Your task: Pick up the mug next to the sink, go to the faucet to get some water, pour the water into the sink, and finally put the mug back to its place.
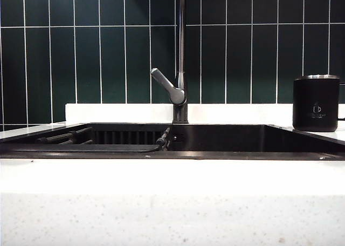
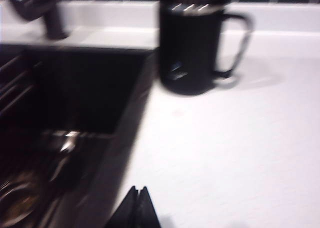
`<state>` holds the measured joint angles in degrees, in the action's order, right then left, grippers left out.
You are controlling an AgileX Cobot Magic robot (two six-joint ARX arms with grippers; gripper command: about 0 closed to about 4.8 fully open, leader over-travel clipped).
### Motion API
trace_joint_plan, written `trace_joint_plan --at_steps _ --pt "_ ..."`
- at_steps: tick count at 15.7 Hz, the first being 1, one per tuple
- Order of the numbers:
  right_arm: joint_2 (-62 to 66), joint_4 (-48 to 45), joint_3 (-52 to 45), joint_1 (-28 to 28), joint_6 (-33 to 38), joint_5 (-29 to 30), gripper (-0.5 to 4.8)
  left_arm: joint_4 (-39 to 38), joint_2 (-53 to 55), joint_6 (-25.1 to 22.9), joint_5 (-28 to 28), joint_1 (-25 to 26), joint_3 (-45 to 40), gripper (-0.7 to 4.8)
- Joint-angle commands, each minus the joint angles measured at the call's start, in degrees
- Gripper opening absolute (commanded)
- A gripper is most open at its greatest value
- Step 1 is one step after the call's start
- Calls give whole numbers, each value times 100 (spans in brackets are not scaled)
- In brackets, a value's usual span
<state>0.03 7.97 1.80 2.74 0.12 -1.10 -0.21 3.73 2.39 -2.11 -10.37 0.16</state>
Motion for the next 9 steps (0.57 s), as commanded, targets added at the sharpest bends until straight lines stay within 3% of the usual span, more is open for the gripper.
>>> trace_joint_plan --at_steps 1,4,8,9 --pt "-17 -264 17 0 -24 -267 -1 22 2 -55 372 0 26 -6" --pt "-17 -315 17 -2 -173 -603 -1 28 2 -310 664 2 37 -6" --pt "-17 -302 17 2 -166 -629 -1 -146 2 -293 658 0 35 -6" --pt "-17 -289 17 2 -162 -629 -1 -304 2 -98 586 0 33 -6"
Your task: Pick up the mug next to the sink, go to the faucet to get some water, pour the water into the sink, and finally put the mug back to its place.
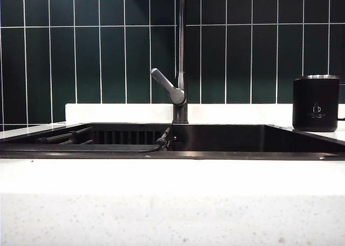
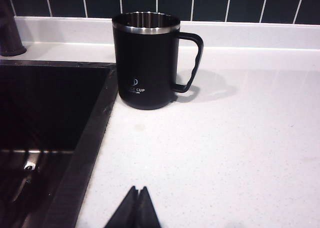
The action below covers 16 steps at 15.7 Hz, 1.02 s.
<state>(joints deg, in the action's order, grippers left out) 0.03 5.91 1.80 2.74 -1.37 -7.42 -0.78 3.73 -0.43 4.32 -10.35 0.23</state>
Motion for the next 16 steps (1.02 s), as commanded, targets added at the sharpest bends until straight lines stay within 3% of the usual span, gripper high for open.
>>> trace_joint_plan --at_steps 1,16 --pt "-17 -13 17 7 -13 7 -1 -400 2 402 -66 -2 26 -6" --pt "-17 44 17 0 -15 -4 -1 -535 2 389 -48 -2 26 -6"
